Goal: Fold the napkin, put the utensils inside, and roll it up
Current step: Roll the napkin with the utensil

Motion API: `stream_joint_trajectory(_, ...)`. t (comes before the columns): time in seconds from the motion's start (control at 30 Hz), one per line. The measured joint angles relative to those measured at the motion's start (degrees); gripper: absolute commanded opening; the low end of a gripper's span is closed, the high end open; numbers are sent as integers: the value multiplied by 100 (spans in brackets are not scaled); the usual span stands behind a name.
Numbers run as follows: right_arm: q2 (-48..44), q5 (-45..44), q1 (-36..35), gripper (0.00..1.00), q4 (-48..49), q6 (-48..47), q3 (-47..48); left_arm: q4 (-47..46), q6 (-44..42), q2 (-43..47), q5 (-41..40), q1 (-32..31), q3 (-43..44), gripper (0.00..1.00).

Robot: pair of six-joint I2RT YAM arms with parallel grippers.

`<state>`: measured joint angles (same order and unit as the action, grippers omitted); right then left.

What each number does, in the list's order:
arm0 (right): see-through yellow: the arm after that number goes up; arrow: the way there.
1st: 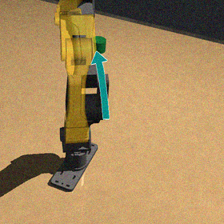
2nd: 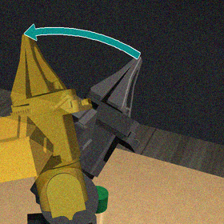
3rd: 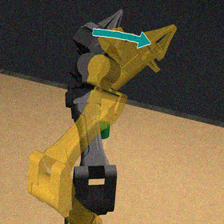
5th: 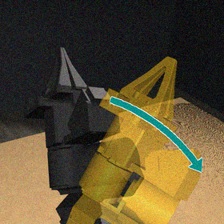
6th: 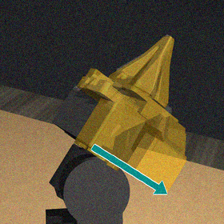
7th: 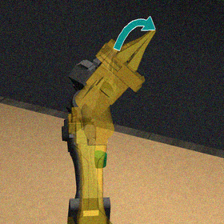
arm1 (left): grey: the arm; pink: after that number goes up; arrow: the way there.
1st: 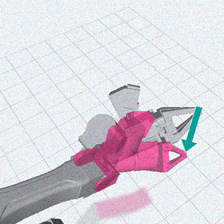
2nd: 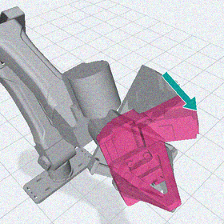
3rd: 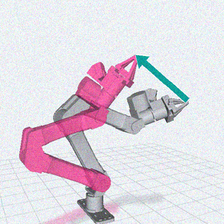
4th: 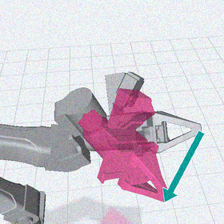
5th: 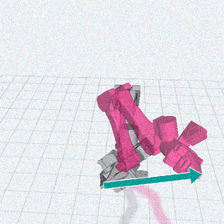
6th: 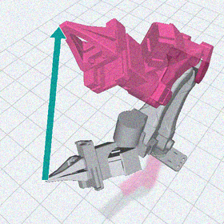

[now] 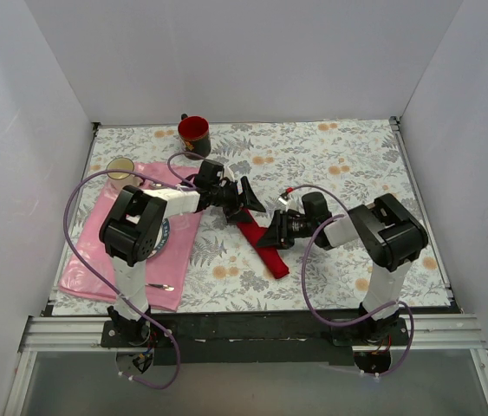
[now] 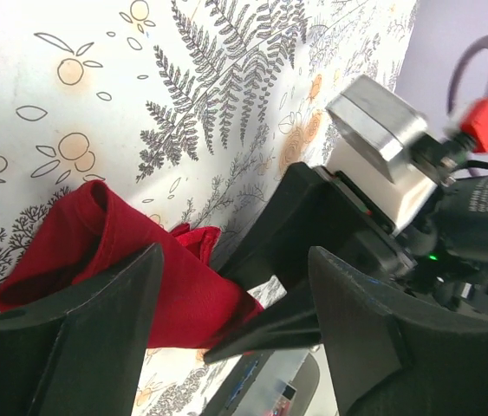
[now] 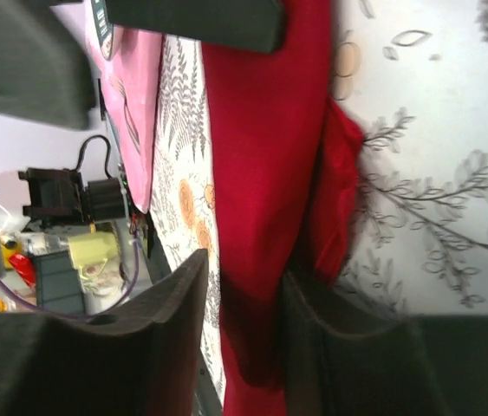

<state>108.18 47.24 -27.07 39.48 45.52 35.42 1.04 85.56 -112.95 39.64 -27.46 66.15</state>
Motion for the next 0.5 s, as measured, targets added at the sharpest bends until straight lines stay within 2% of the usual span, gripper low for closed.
stream_joint_trajectory(0.2, -767, -538, -122, 62, -1832, -1200, 426, -22, -83, -13, -24, 0, 0, 68)
stream_joint_trajectory(0.37, -1423, -1672, -387, 63, -3512, -2280, 813, -22, -107, -24, -26, 0, 0, 67)
stream_joint_trajectory(0.5, -1759, -2498, -723, 63, -4247, -2763, 813, -20, -120, -24, -35, 0, 2, 67)
